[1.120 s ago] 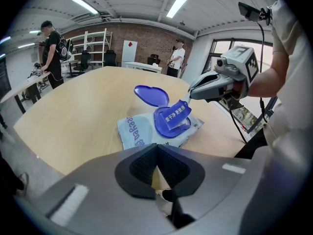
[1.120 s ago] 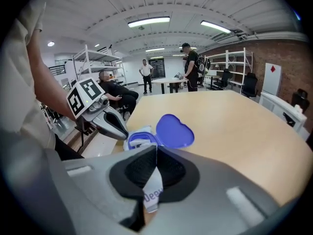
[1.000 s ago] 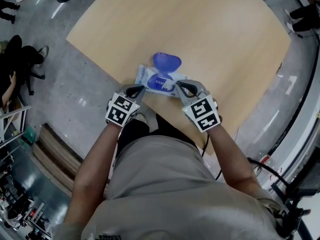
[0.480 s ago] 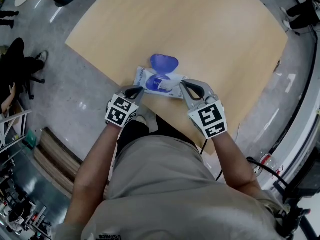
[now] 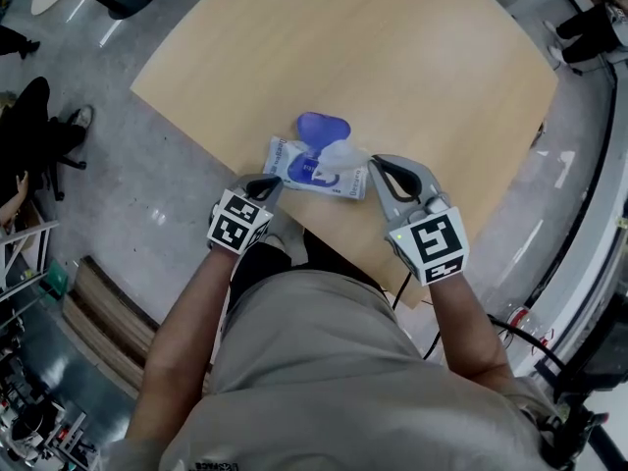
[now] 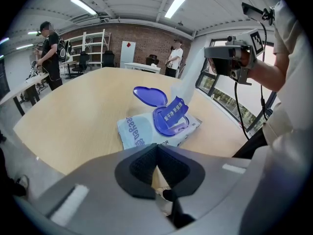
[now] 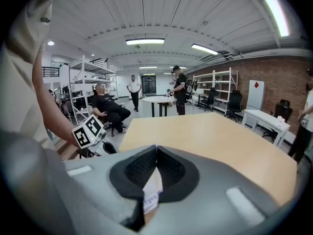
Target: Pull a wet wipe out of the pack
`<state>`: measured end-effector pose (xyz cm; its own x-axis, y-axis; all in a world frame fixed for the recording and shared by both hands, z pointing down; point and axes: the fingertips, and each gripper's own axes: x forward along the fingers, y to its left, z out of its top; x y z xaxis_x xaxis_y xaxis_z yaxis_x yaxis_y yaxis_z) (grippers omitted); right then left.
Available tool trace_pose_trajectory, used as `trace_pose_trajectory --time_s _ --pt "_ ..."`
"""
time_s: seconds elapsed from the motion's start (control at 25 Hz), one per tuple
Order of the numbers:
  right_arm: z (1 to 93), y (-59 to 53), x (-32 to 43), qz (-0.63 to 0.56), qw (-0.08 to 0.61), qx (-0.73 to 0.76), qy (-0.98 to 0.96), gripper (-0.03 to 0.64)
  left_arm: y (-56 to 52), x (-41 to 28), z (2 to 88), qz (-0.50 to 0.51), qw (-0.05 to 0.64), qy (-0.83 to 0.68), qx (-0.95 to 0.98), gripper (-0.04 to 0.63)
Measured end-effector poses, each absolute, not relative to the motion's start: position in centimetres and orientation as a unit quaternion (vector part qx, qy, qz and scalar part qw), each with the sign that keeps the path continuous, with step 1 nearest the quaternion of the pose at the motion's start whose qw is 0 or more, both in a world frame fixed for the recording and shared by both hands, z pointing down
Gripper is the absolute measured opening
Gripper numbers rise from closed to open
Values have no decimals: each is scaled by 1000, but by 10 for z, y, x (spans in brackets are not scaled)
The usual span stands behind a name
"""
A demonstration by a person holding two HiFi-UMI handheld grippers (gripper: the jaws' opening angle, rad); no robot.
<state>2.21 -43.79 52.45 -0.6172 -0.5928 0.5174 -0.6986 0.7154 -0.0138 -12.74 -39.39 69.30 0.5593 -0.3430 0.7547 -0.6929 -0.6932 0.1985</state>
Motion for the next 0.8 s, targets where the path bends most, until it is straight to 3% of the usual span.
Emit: trace_pose_trajectory --time_s 0.28,0.8 --pt "465 -423 19 81 229 390 -888 2 -375 -147 662 329 243 -314 857 5" --pt "436 -327 -31 61 239 411 -878 2 -296 -192 521 165 196 -327 909 5"
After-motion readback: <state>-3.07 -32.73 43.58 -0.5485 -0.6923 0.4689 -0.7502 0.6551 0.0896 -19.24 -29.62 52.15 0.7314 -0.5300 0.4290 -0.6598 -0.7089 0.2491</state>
